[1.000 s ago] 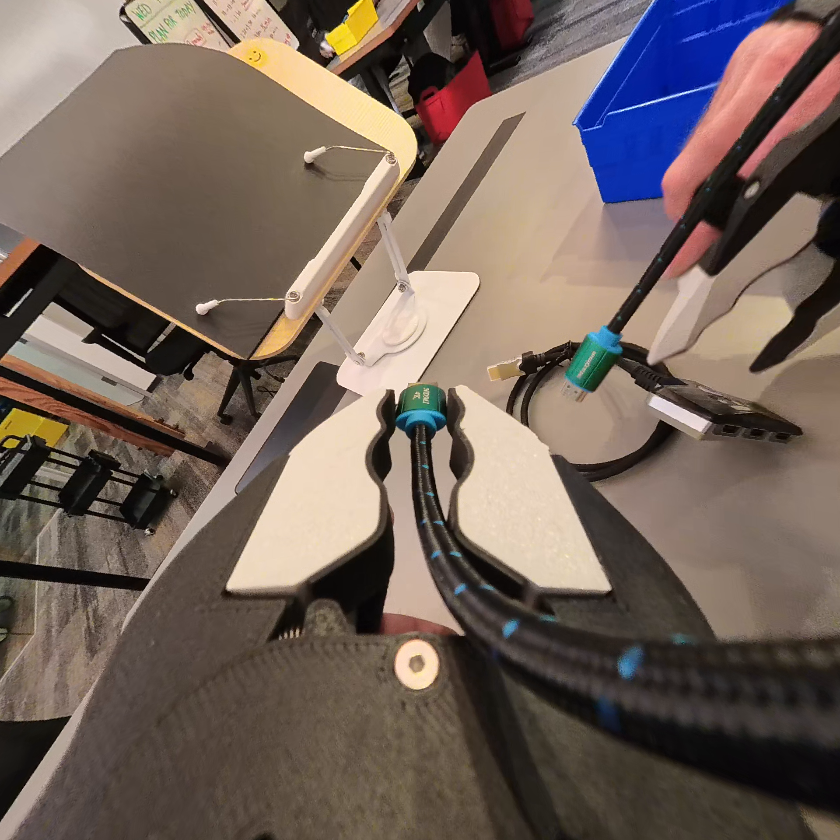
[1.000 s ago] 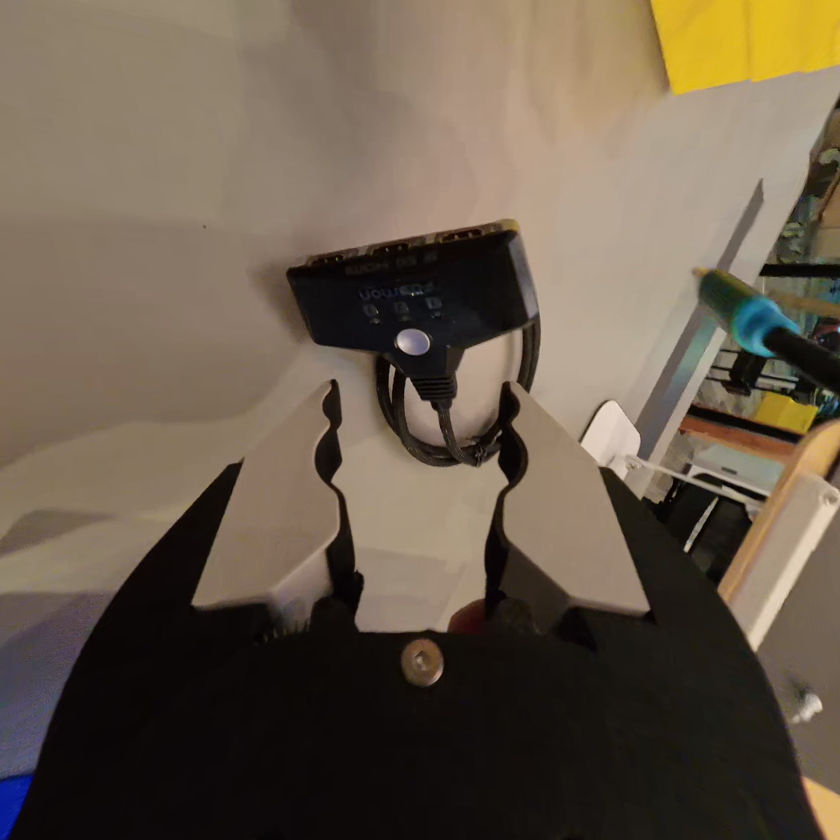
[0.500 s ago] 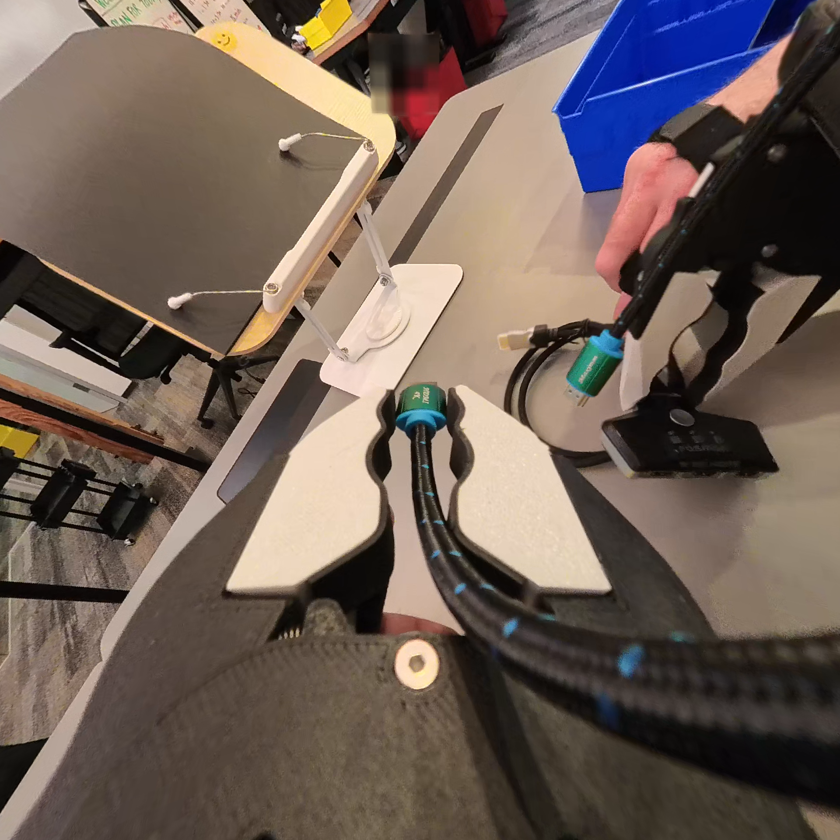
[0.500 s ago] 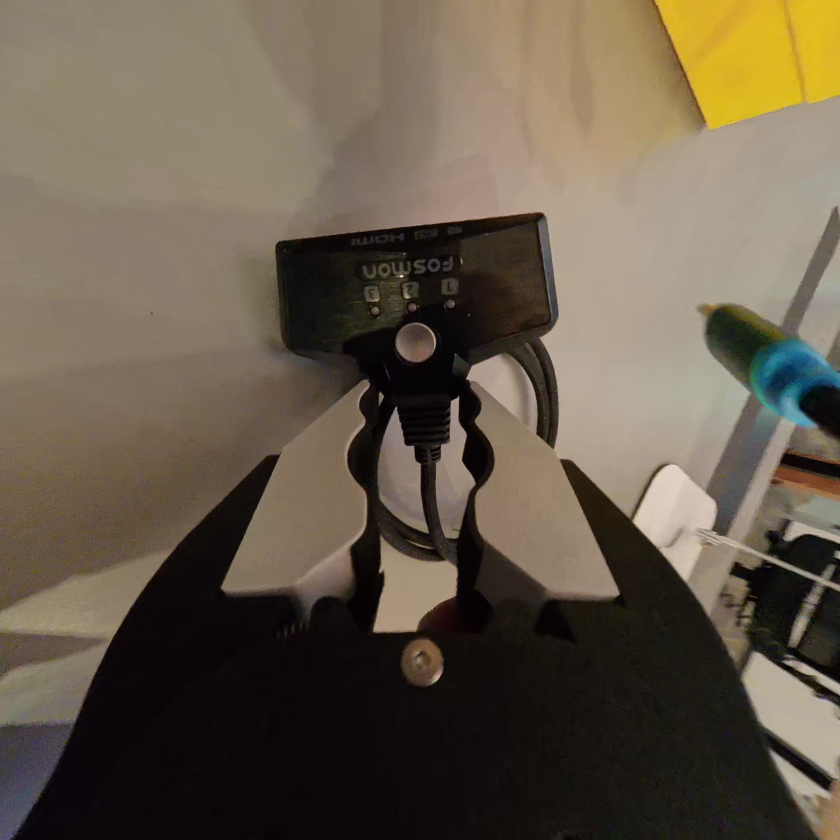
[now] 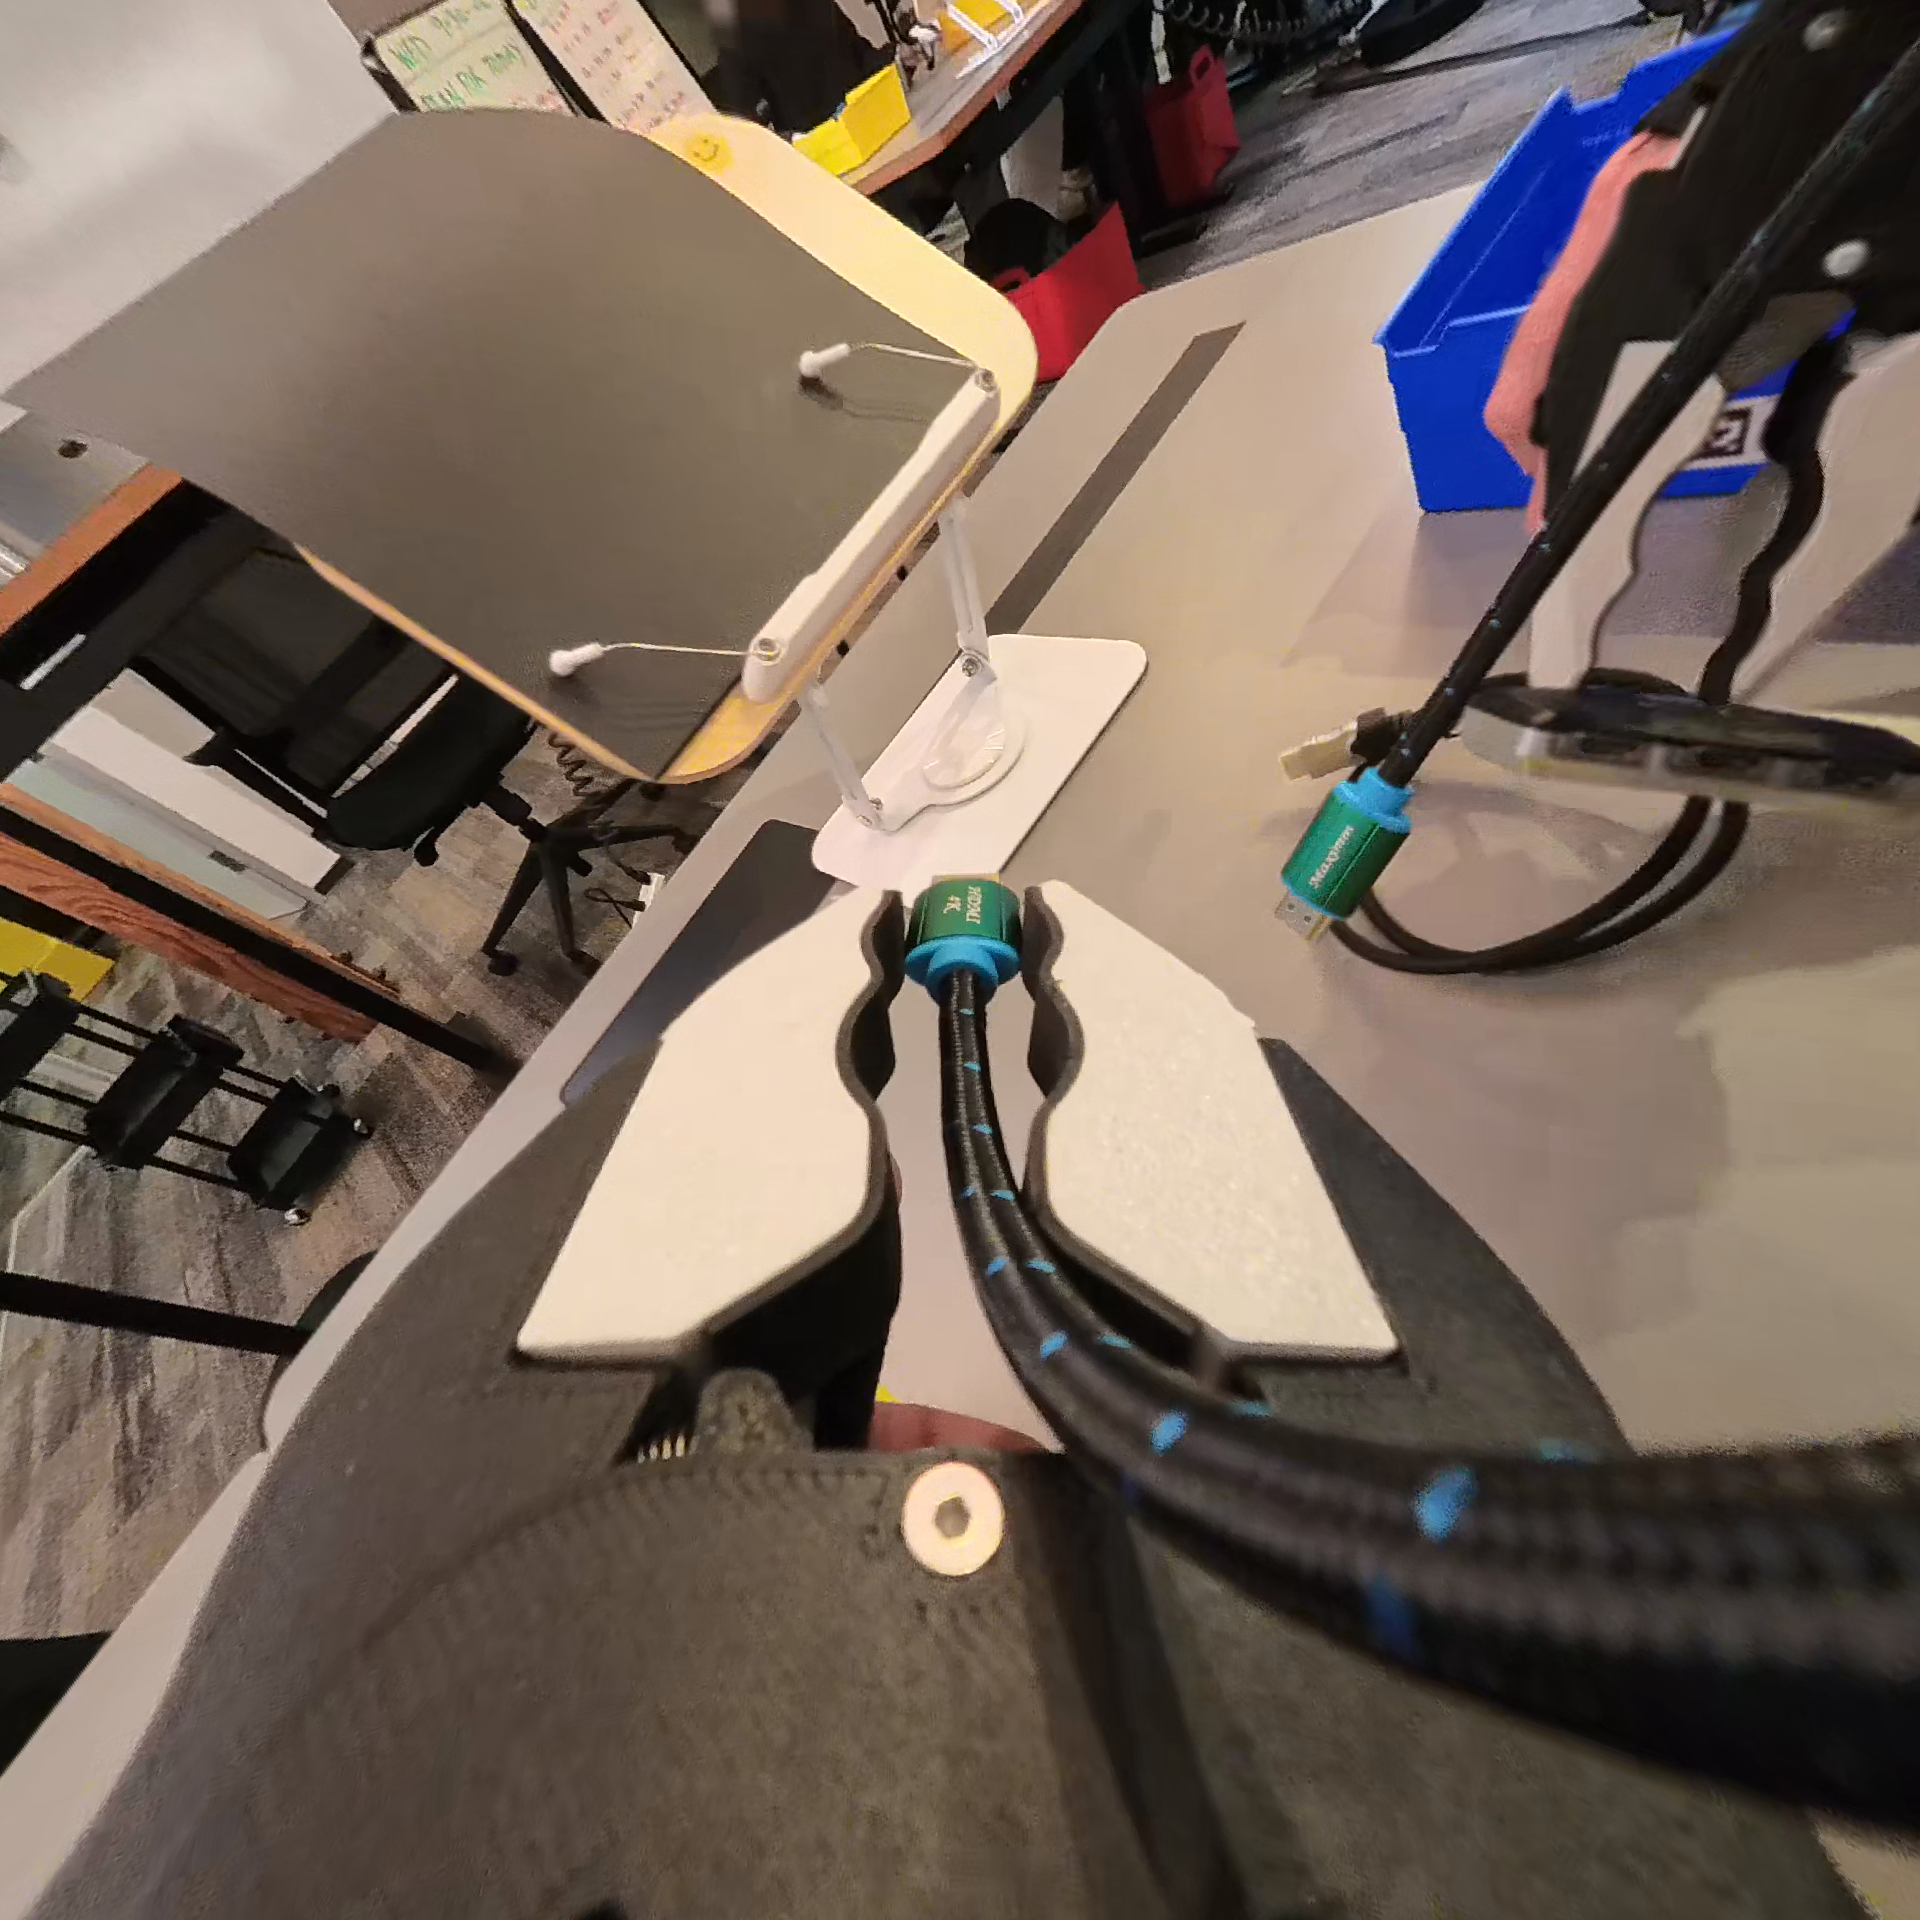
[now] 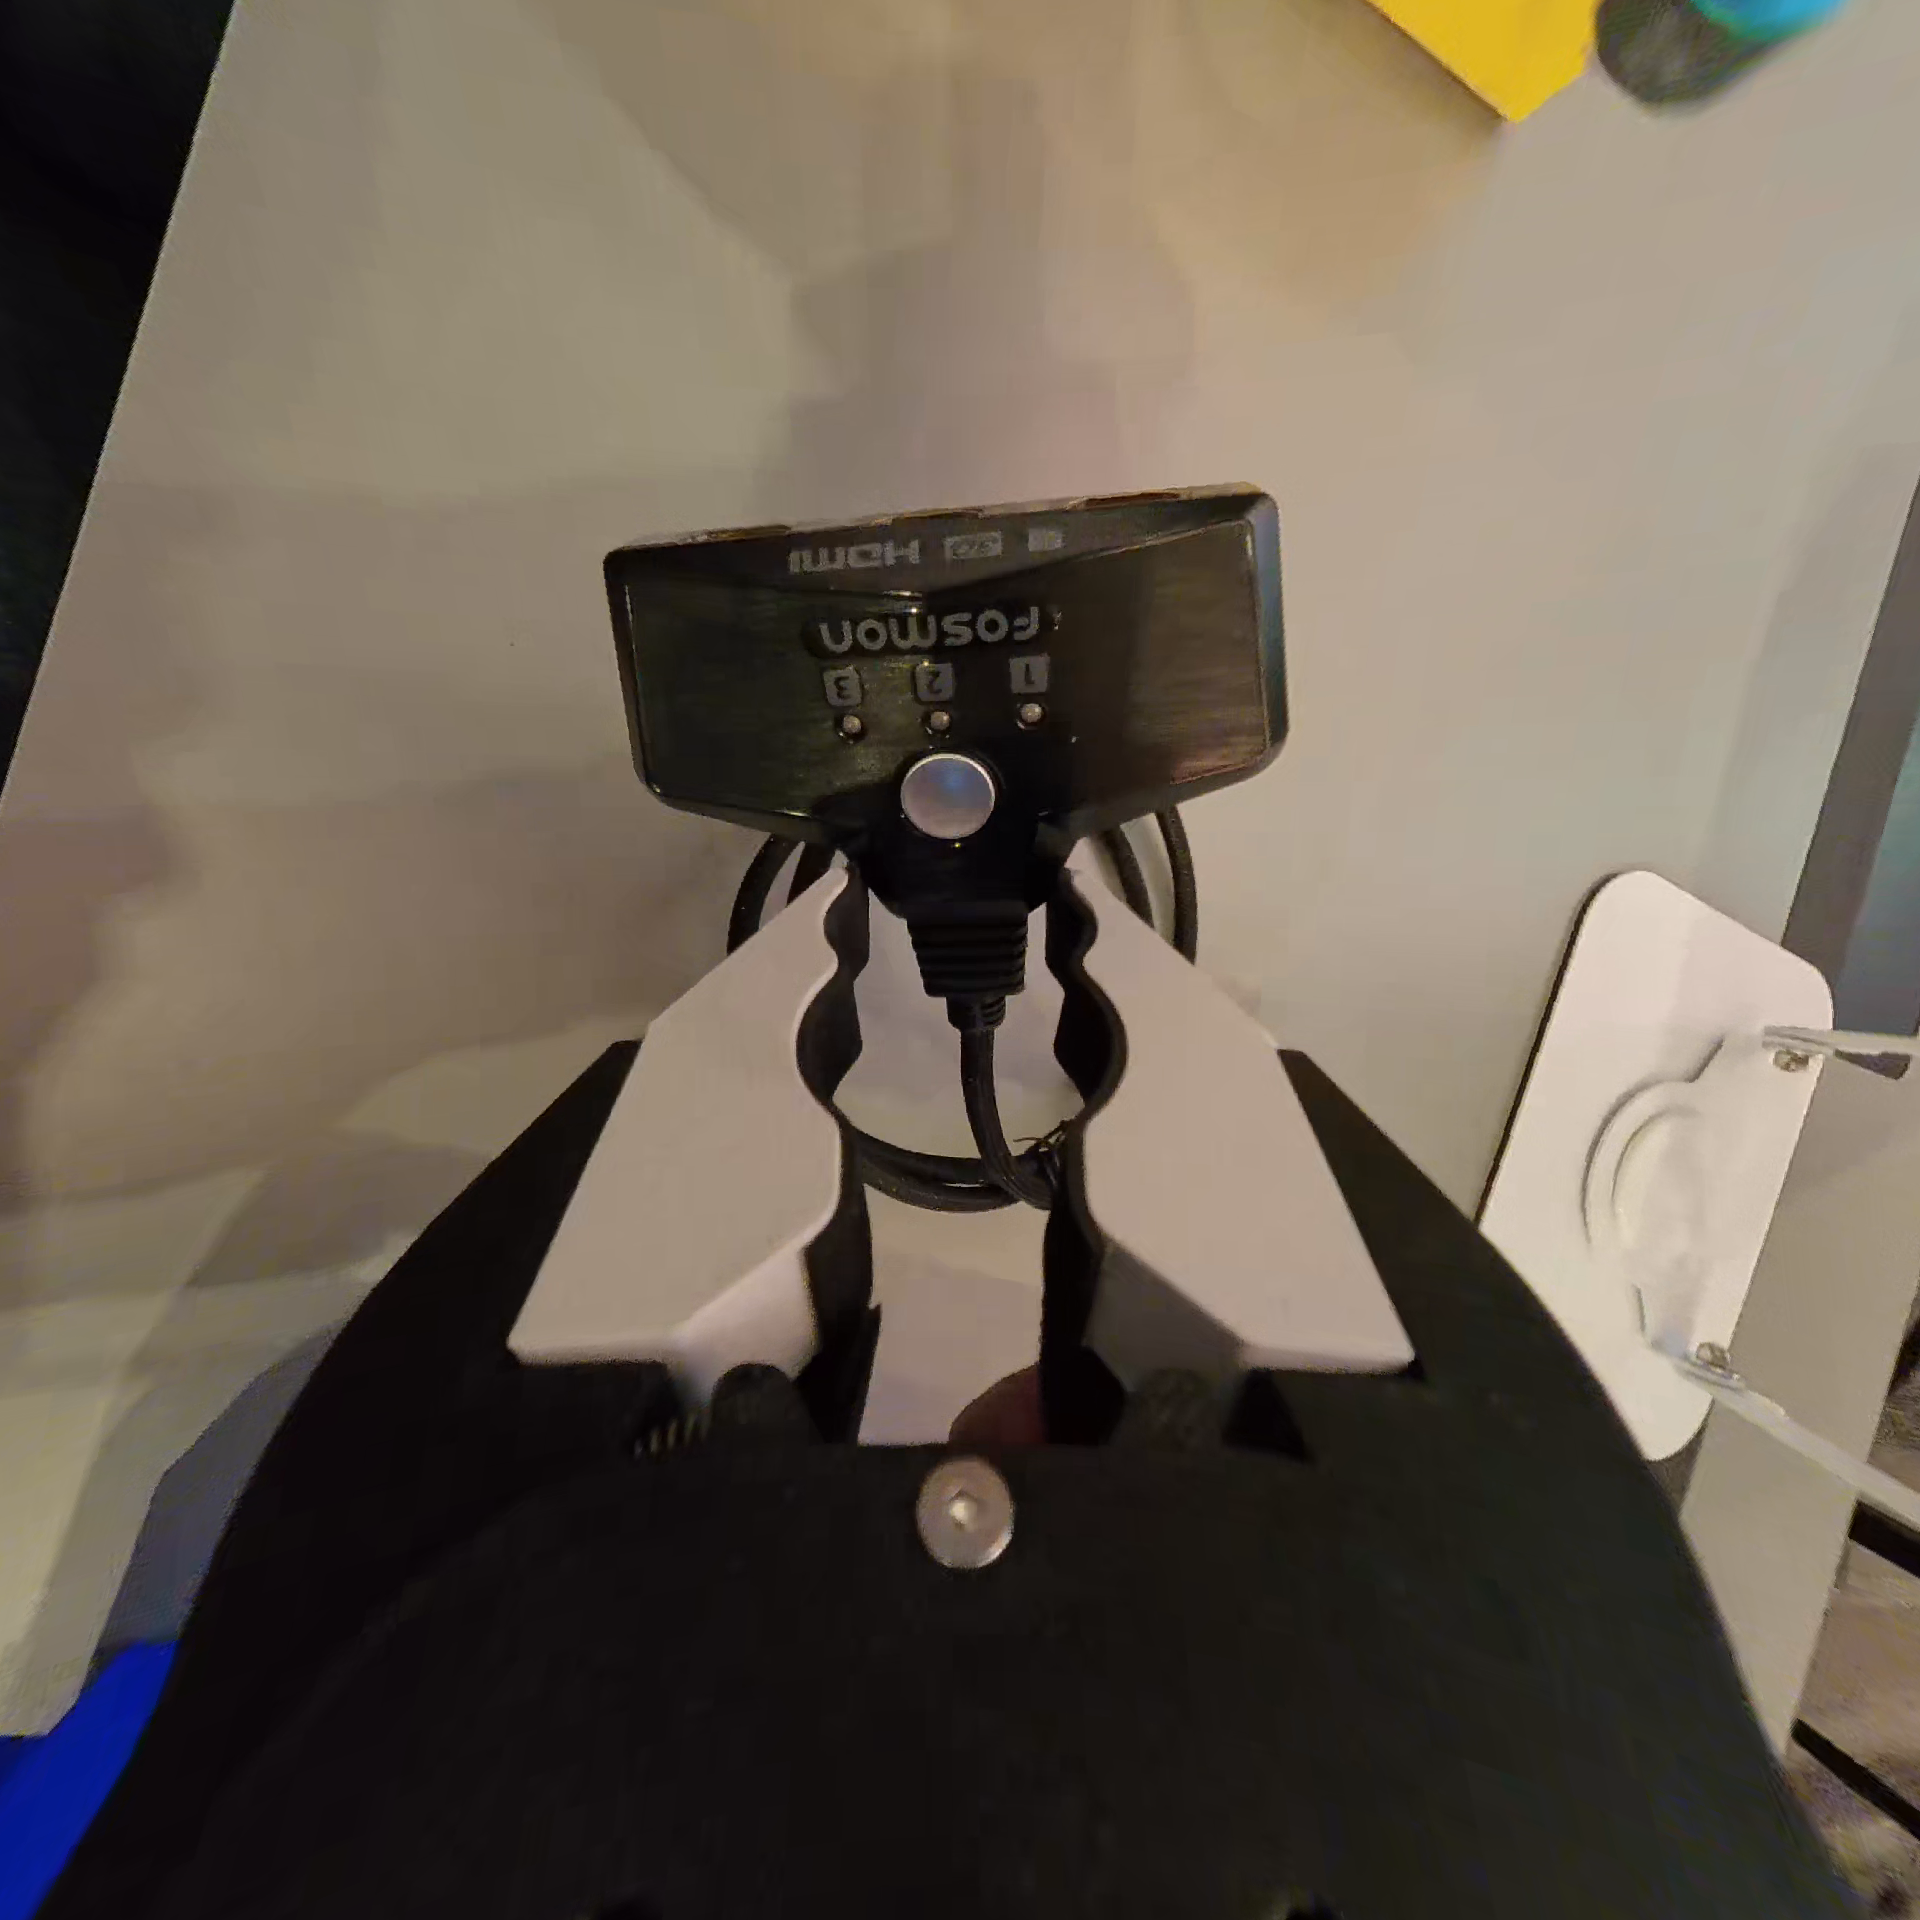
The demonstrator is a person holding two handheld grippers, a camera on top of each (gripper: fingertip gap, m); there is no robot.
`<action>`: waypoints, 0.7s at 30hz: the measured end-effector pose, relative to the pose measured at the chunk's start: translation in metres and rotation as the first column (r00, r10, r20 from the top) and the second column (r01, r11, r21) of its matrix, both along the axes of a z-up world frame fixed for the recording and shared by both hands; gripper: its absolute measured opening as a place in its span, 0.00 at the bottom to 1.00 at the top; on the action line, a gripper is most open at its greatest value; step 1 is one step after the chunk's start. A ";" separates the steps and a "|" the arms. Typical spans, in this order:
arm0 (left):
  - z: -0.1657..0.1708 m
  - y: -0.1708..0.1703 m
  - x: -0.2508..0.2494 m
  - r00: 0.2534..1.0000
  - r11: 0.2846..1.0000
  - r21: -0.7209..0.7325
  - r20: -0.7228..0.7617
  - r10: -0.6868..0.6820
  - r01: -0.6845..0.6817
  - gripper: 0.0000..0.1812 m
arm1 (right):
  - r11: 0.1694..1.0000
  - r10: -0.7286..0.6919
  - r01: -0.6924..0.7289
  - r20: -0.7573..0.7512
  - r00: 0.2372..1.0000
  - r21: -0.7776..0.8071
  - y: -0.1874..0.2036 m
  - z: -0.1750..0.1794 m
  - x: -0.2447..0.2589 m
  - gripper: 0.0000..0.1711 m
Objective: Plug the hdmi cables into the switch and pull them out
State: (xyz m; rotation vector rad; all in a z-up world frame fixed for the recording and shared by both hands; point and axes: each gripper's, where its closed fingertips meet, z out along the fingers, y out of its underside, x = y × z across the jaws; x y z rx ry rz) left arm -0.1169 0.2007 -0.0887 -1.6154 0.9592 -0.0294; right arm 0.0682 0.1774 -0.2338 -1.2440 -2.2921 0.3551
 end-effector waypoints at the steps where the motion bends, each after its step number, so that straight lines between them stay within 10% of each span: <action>1: 0.003 -0.003 -0.001 1.000 1.000 0.002 0.003 -0.015 0.015 0.12 | 1.000 -0.010 0.010 -0.007 1.000 -0.011 0.004 0.003 0.001 0.19; 21: -0.020 -0.028 0.064 0.966 0.964 -0.067 -0.005 -0.260 0.259 0.12 | 0.991 -0.063 0.067 0.042 0.997 -0.115 0.030 0.036 -0.013 0.19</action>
